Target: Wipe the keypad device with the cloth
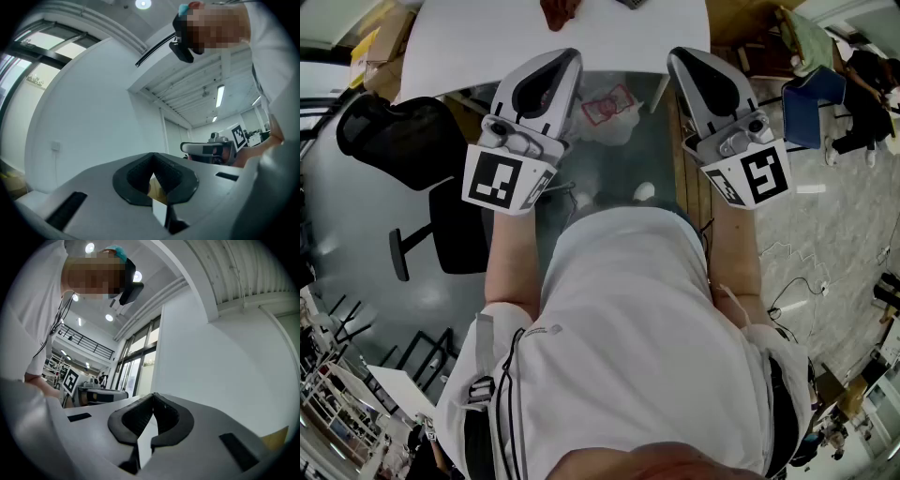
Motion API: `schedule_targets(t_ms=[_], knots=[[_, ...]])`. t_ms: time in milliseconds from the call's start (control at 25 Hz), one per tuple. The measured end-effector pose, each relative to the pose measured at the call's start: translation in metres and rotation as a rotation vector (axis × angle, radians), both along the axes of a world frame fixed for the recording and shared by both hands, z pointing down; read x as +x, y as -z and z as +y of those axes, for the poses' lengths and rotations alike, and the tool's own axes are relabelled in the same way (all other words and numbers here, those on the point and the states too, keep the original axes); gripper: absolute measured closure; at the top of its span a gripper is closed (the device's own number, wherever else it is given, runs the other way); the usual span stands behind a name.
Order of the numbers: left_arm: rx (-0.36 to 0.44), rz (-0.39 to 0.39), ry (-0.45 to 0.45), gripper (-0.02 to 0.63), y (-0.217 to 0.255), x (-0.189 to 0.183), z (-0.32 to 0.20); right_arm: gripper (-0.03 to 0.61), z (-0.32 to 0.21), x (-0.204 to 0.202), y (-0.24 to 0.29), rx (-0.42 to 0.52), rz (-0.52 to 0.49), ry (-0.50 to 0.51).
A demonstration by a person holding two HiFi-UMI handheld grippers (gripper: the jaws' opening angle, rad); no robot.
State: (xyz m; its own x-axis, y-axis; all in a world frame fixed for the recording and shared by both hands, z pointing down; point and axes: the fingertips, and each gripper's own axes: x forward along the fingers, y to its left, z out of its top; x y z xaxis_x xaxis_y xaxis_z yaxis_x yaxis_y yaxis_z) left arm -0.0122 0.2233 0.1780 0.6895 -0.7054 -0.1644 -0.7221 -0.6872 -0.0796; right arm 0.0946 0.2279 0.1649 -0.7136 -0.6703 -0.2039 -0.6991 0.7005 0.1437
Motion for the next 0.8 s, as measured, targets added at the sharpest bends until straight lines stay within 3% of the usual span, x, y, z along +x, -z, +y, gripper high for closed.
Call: schedule_targets(t_ms=[200,800], knots=[[-0.023,0.034,0.005,0.604,-0.001,0.026,-0.007,0.554,-0.002,0.024,-0.004,0.003,0.018,-0.004],[-0.048,-0.023,0.055,0.604,-0.015,0.103,-0.005,0.551,-0.002,0.115,-0.005,0.019,-0.07,0.052]])
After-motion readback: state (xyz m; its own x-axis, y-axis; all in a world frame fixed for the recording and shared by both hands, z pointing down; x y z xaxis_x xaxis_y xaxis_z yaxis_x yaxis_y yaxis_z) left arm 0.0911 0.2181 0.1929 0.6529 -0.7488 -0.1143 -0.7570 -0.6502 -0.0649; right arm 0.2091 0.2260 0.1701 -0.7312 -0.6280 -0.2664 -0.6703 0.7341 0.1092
